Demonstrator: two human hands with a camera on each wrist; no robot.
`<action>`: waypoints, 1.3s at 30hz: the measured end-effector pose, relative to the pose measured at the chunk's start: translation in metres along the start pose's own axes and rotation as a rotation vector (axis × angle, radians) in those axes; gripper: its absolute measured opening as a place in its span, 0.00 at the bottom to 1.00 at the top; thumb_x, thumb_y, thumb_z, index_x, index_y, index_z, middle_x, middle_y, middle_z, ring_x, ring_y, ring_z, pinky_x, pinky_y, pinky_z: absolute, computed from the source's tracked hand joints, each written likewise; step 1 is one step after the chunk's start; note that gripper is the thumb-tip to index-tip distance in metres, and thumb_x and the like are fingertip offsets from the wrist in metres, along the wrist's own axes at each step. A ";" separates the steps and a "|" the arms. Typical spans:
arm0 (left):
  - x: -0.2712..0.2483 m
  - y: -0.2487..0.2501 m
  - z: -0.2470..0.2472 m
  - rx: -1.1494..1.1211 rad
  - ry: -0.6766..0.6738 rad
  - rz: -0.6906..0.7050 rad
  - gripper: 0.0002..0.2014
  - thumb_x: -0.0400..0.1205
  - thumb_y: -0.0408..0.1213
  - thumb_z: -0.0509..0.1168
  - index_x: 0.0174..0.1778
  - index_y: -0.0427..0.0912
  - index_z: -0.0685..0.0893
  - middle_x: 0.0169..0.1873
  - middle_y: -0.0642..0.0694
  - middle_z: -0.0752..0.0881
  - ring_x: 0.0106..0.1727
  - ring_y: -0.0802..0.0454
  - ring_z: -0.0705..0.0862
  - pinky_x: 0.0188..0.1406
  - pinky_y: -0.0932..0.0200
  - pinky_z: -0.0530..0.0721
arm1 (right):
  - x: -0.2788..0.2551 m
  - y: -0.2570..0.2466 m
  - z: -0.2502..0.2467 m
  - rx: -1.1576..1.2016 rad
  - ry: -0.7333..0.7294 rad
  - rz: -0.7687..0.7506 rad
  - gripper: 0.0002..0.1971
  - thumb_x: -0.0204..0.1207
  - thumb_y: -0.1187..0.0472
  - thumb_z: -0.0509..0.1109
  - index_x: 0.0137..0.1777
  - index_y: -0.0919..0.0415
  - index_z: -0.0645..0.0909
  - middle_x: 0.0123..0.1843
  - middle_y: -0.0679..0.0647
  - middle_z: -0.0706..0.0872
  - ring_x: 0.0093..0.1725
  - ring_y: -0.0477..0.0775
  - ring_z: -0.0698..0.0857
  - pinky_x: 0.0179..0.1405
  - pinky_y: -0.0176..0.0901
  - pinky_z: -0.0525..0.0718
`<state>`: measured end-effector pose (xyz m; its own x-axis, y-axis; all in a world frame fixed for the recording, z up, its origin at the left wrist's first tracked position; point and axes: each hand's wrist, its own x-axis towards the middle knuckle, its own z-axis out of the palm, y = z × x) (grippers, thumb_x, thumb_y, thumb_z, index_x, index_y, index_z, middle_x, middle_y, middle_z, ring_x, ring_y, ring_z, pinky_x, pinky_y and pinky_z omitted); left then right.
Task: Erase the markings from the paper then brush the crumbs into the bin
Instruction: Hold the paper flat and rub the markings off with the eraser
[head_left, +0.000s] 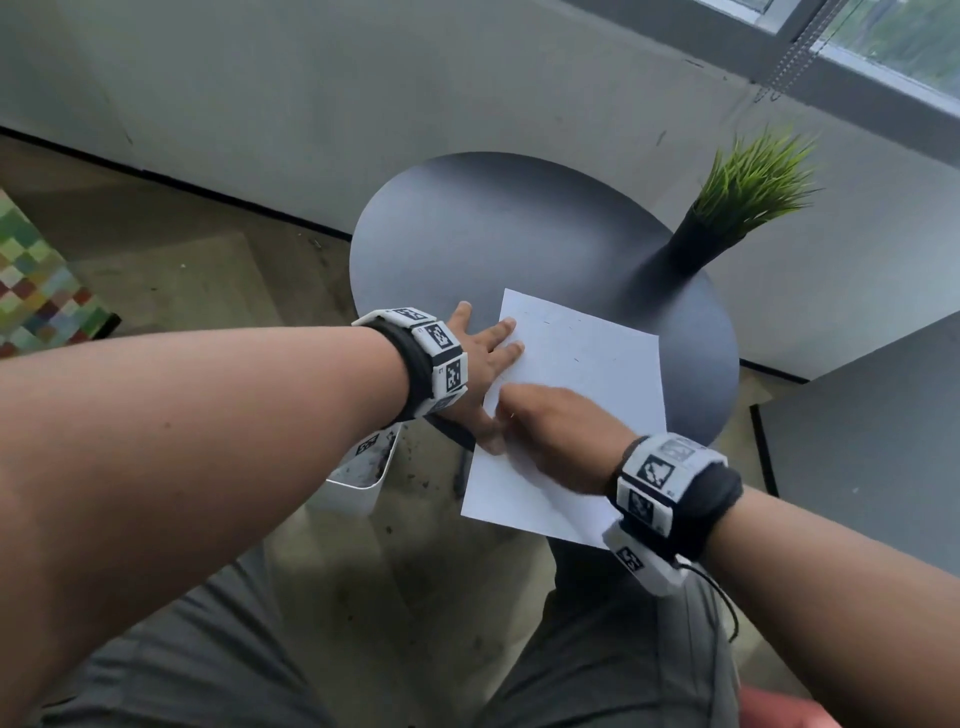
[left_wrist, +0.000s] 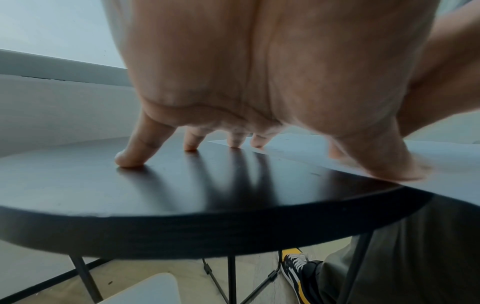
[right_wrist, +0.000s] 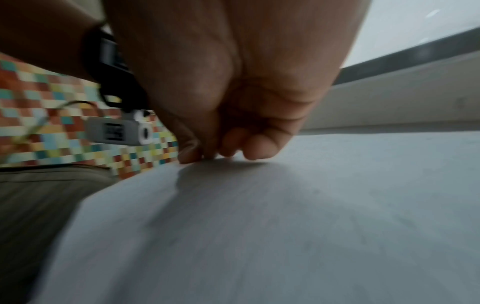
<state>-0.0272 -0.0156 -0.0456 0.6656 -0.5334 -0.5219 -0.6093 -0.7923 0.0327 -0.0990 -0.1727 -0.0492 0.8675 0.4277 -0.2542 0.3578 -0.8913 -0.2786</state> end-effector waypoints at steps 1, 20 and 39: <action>0.000 -0.001 0.000 -0.003 -0.004 0.000 0.65 0.66 0.79 0.66 0.88 0.55 0.36 0.88 0.55 0.34 0.86 0.27 0.36 0.75 0.18 0.53 | -0.005 -0.001 0.000 0.009 -0.030 -0.054 0.02 0.81 0.59 0.62 0.49 0.56 0.75 0.49 0.54 0.83 0.44 0.55 0.76 0.45 0.49 0.77; 0.019 -0.003 0.009 0.035 0.034 0.006 0.63 0.59 0.83 0.64 0.85 0.69 0.36 0.88 0.54 0.36 0.83 0.22 0.44 0.76 0.22 0.62 | -0.024 0.014 0.002 -0.045 -0.018 0.016 0.04 0.82 0.57 0.60 0.51 0.57 0.71 0.48 0.54 0.81 0.47 0.60 0.79 0.47 0.52 0.78; 0.013 0.002 -0.005 0.045 0.039 0.005 0.55 0.65 0.78 0.68 0.84 0.74 0.44 0.88 0.51 0.37 0.80 0.22 0.54 0.71 0.26 0.70 | -0.005 0.080 -0.023 0.136 0.096 0.480 0.07 0.82 0.51 0.63 0.51 0.54 0.74 0.44 0.52 0.84 0.48 0.59 0.82 0.46 0.50 0.80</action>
<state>-0.0178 -0.0259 -0.0484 0.6786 -0.5490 -0.4880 -0.6305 -0.7762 -0.0035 -0.0671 -0.2493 -0.0490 0.9531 -0.0471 -0.2989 -0.1320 -0.9536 -0.2706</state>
